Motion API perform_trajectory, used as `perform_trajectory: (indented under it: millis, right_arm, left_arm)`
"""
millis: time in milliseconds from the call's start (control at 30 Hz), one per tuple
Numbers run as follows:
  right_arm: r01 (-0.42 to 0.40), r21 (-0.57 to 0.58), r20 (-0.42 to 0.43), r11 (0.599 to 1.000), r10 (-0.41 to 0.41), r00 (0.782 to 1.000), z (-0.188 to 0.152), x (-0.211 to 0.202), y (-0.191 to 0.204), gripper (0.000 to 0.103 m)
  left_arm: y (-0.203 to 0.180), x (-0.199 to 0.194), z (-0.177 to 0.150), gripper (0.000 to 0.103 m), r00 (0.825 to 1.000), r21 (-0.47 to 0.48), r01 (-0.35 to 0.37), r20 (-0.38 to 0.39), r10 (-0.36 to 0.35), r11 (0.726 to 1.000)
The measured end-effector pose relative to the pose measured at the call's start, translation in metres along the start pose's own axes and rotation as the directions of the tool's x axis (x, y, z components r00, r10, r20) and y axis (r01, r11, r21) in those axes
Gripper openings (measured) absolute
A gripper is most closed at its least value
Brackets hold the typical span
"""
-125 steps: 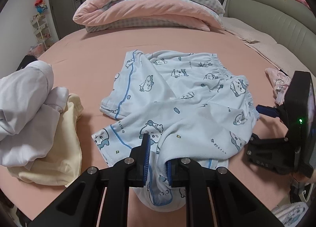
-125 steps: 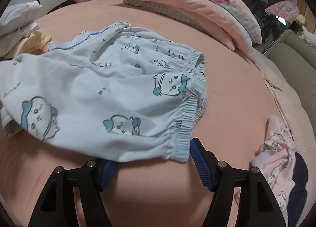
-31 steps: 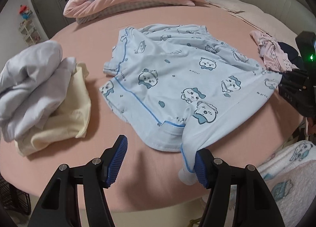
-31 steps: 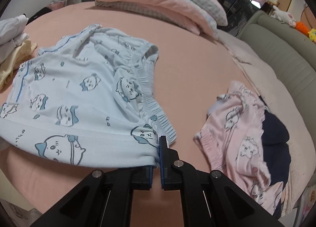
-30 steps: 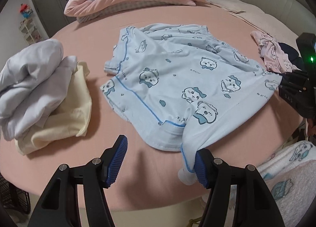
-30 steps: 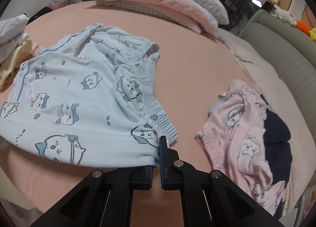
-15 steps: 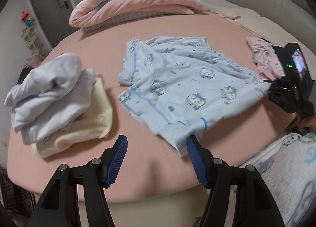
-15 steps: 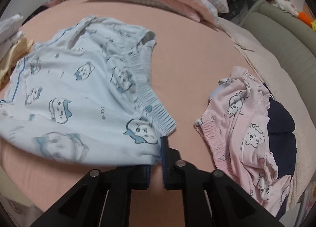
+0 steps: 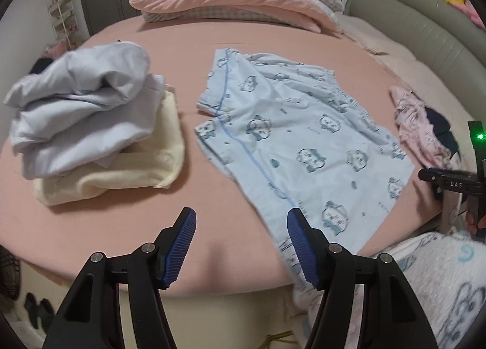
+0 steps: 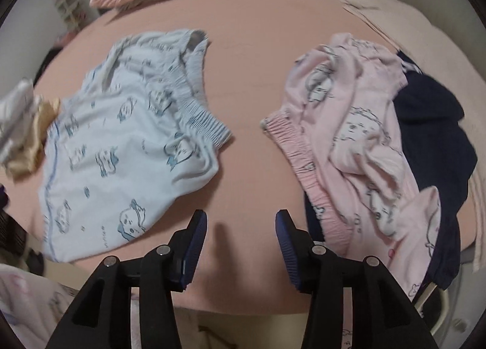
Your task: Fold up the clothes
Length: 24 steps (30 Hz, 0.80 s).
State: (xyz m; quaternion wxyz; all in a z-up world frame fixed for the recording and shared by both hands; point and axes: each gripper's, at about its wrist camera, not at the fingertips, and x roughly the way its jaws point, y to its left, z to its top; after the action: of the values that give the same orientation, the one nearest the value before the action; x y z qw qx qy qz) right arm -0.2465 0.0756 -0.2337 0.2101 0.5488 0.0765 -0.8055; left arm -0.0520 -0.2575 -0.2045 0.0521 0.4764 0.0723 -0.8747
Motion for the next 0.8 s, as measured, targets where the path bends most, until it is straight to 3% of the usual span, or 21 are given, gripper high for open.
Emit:
perform_trajectory:
  millis: [100, 367, 600, 800]
  right_arm:
    - [-0.072, 0.065, 0.005, 0.995, 0.072, 0.997, 0.006, 0.0, -0.009, 0.055]
    - [-0.191, 0.144, -0.003, 0.971, 0.193, 0.981, 0.038, 0.024, -0.004, 0.056]
    - [-0.182, 0.154, -0.021, 0.971, 0.187, 0.982, 0.053, 0.047, 0.002, 0.058]
    - [-0.188, 0.156, -0.002, 0.97, 0.19, 0.982, 0.057, 0.052, 0.006, 0.062]
  left_arm:
    - [0.002, 0.017, 0.006, 0.06, 0.998, -0.053, 0.052, -0.019, -0.053, 0.997]
    - [0.017, 0.068, 0.03, 0.06, 0.986, -0.205, 0.144, -0.047, -0.157, 0.968]
    - [0.032, 0.095, 0.044, 0.06, 0.979, -0.306, 0.167, -0.061, -0.195, 0.937]
    - [0.037, 0.111, 0.04, 0.059, 0.973, -0.409, 0.186, -0.047, -0.224, 0.893]
